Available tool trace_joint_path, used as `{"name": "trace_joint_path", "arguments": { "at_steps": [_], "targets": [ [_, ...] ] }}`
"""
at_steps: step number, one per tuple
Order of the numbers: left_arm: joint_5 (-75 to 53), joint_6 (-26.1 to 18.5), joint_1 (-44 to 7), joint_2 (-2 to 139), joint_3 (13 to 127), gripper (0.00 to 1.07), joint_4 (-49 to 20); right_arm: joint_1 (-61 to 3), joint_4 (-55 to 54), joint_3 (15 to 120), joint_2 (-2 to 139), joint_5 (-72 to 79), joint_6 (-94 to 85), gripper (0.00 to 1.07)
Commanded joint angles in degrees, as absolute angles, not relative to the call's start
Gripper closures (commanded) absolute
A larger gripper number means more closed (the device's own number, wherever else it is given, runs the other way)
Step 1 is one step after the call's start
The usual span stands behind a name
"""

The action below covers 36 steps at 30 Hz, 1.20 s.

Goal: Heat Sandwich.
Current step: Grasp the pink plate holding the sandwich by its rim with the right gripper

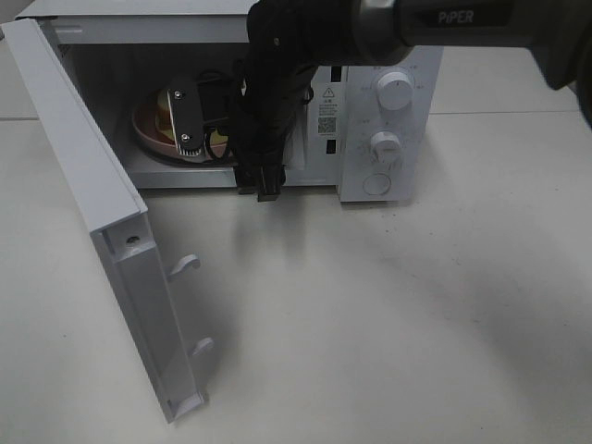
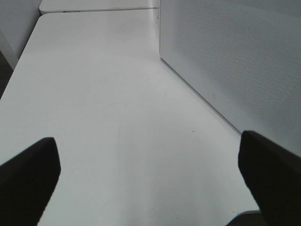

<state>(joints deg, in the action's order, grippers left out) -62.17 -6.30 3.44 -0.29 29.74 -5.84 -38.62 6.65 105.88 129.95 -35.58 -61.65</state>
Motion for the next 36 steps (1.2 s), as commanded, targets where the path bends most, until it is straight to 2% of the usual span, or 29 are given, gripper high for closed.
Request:
{"name": "trace_joint_path", "arguments": {
  "at_steps": [1, 9, 22, 25, 26, 28, 29, 31, 32, 33, 34, 36],
  "targets": [
    [-61.5, -6.5, 3.7, -0.5, 29.7, 0.09, -6.1, -38.6, 6.6, 111.1, 133.7, -36.9, -59.5, 0.30],
    [-61.5, -6.5, 3.7, -0.5, 29.7, 0.09, -6.1, -38.6, 6.5, 117.7, 139.7, -37.3, -58.7, 0.31],
    [-61.5, -6.5, 3.7, -0.5, 29.7, 0.09, -6.1, -37.9, 6.7, 118.3, 141.2, -36.9, -58.8, 0.31],
    [-61.5, -6.5, 3.7, -0.5, 29.7, 0.09, -6.1, -37.9, 6.7, 118.3, 141.2, -36.9, -58.8, 0.35],
    [-61.5, -6.5, 3.7, -0.5, 29.7, 0.09, -6.1, -37.9, 6.7, 118.3, 141.4, -36.9, -58.8, 0.39],
    [-61.5, -6.5, 3.7, -0.5, 29.7, 0.09, -6.1, -37.9, 6.7, 118.3, 141.6, -37.4, -58.8, 0.59],
    [-61.5, -6.5, 3.7, -0.5, 29.7, 0.09, -6.1, -37.9, 6.7, 118.3, 141.6, -37.4, -58.8, 0.59],
    [-61.5, -6.5, 3.7, -0.5, 29.7, 0.09, -6.1, -37.9, 6.7, 118.3, 141.9, -37.8, -58.6, 0.79],
    [-61.5, -6.5, 3.7, -0.5, 29.7, 0.09, -6.1, -37.9, 6.7, 118.3, 142.2, -38.0, -57.5, 0.99],
    [-61.5, -6.5, 3.7, -0.5, 29.7, 0.09, -6.1, -37.9, 6.7, 118.3, 142.2, -38.0, -57.5, 0.99],
    [-61.5, -6.5, 3.7, -0.5, 29.7, 0.09, -6.1, -37.9, 6.7, 118.3, 142.2, -38.0, -57.1, 1.07],
    [-61.5, -6.5, 3.7, -0.5, 29.7, 0.09, -6.1, -37.9, 6.7, 118.3, 142.2, -38.2, -56.7, 1.07]
  ]
}}
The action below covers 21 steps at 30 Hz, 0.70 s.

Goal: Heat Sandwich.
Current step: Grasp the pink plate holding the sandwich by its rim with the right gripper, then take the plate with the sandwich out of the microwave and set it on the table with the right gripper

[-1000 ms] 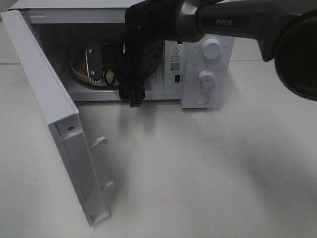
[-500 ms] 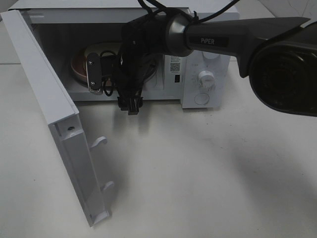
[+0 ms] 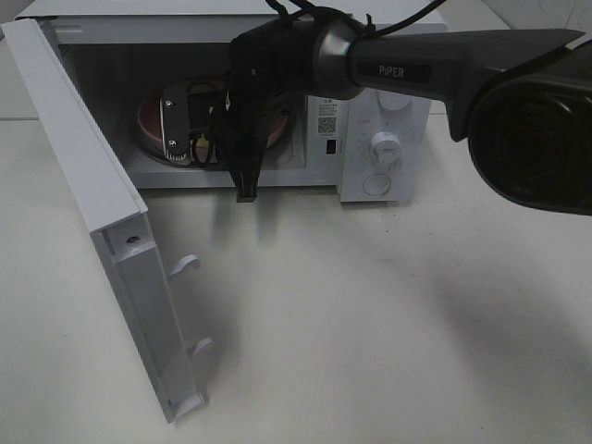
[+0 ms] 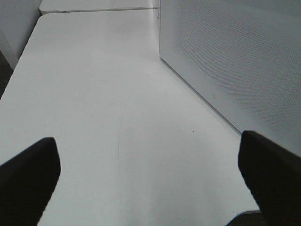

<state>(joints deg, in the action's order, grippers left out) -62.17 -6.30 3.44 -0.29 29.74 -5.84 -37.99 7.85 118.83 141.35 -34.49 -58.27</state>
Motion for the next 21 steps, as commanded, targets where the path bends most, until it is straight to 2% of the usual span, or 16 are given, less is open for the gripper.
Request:
{"name": "trace_joint_path", "arguments": {
  "at_steps": [1, 21],
  "targets": [
    [-61.5, -6.5, 3.7, -0.5, 29.7, 0.09, -6.1, -37.9, 6.7, 118.3, 142.2, -38.2, -56.7, 1.07],
    [-61.5, -6.5, 3.7, -0.5, 29.7, 0.09, -6.1, -37.9, 5.5, 117.6, 140.9, -41.8, -60.7, 1.07]
  ]
}}
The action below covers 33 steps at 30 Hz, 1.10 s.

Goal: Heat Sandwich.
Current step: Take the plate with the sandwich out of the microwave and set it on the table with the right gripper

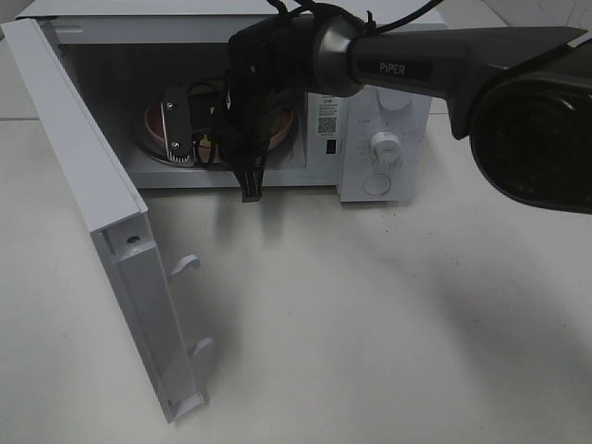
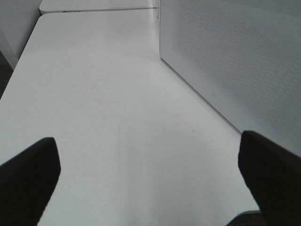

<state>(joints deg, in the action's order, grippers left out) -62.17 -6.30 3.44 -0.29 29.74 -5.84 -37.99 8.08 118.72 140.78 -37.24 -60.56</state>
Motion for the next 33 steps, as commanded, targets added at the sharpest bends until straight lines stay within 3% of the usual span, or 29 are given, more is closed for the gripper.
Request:
{"name": "trace_joint_path", "arguments": {
  "at_steps": [1, 33],
  "targets": [
    [-61.5, -6.5, 3.7, -0.5, 29.7, 0.09, -6.1, -37.9, 5.0, 116.5, 140.0, -41.7, -62.0, 1.07],
    [-61.5, -6.4, 3.7, -0.5, 29.7, 0.09, -6.1, -38.2, 4.6, 88.2, 121.1, -22.4, -75.2, 1.07]
  ]
}}
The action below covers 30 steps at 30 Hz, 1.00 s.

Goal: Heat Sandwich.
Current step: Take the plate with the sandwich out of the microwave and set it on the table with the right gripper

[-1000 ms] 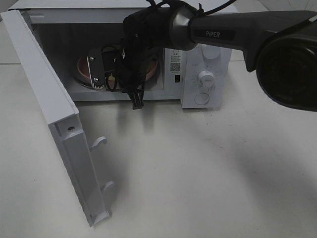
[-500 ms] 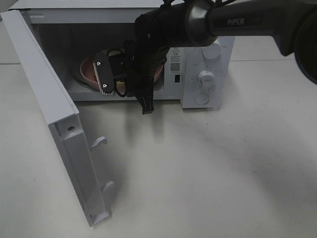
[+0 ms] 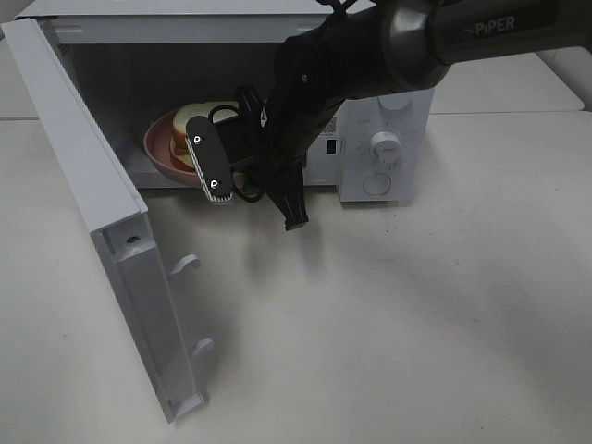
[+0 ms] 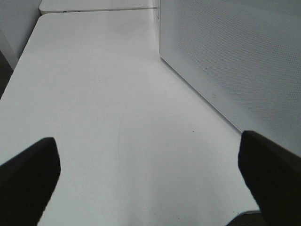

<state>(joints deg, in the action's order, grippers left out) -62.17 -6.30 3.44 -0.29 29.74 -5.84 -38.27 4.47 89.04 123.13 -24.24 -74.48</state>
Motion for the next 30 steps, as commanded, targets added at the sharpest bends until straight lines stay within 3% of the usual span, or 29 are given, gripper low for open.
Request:
{"name": "trace_joint_path", "arguments": {
  "at_steps": [1, 30],
  "targets": [
    [-61.5, -6.4, 3.7, -0.5, 29.7, 0.09, -6.1, -38.2, 4.6, 88.2, 121.1, -22.4, -75.2, 1.07],
    [-61.5, -6.4, 3.7, -0.5, 29.7, 0.09, -6.1, -38.8, 3.4, 59.2, 99.1, -12.9, -81.0, 1.07]
  ]
}}
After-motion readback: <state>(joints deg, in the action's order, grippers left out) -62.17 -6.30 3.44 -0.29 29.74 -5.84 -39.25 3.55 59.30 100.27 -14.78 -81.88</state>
